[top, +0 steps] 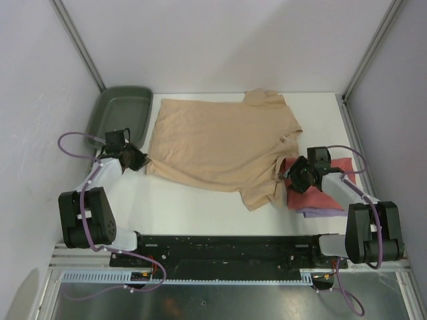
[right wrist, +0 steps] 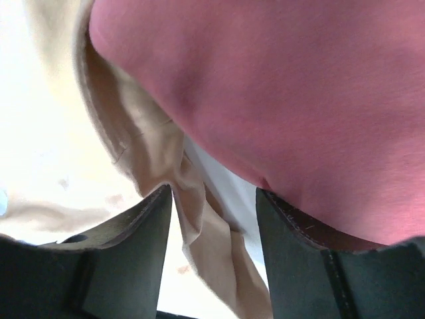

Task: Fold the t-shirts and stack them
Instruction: Flatten out the tshirt

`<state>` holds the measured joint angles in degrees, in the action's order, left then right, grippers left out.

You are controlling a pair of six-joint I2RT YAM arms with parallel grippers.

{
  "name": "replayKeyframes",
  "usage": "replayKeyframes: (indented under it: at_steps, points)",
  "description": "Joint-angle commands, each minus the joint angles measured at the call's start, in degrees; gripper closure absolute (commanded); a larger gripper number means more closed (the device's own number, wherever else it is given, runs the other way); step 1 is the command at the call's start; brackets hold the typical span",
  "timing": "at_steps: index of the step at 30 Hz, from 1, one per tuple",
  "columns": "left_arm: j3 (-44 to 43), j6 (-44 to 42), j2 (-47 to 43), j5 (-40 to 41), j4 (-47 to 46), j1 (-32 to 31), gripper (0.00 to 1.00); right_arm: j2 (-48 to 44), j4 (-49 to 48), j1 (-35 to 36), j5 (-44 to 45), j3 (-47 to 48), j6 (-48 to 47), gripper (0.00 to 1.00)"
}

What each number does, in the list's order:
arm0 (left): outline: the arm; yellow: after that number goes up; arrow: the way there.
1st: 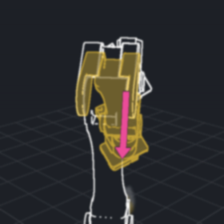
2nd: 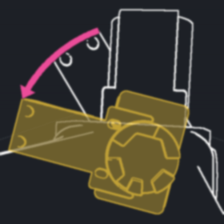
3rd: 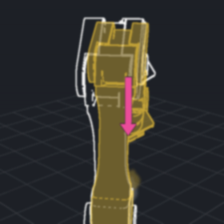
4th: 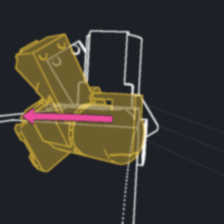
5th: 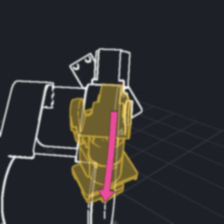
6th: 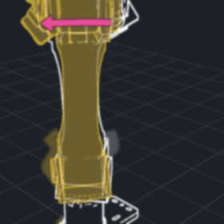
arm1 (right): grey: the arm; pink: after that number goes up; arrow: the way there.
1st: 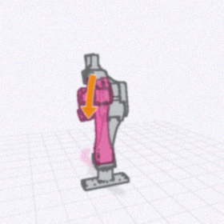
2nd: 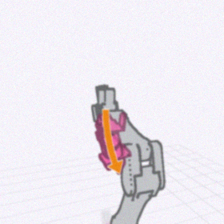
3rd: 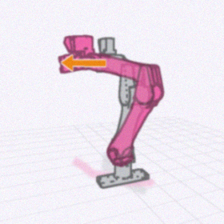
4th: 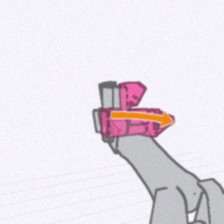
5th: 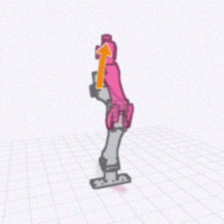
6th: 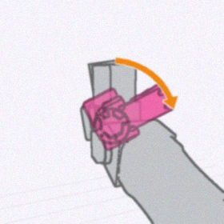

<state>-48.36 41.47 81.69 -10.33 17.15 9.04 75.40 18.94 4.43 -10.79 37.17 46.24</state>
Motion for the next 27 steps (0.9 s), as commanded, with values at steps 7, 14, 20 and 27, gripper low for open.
replayKeyframes:
  at_steps: [7,14,20,27]
  points:
    - [0.3,-1.8,-2.8,-0.8,-1.7,0.5,1.00,-3.5,-2.5,-8.1,4.5,-4.1,-1.4,0.39]
    - [1.8,-1.8,-3.9,-0.5,-1.7,0.5,1.00,-7.0,-0.3,-14.6,4.5,-5.0,-3.5,0.38]
    - [4.5,-2.4,-5.7,0.1,-1.0,0.5,1.00,-9.5,1.7,-16.0,5.5,-5.0,-4.1,0.37]
    - [6.8,-3.8,-9.8,3.5,1.8,0.5,1.00,-11.5,3.6,-17.3,5.2,-5.0,-5.1,0.37]
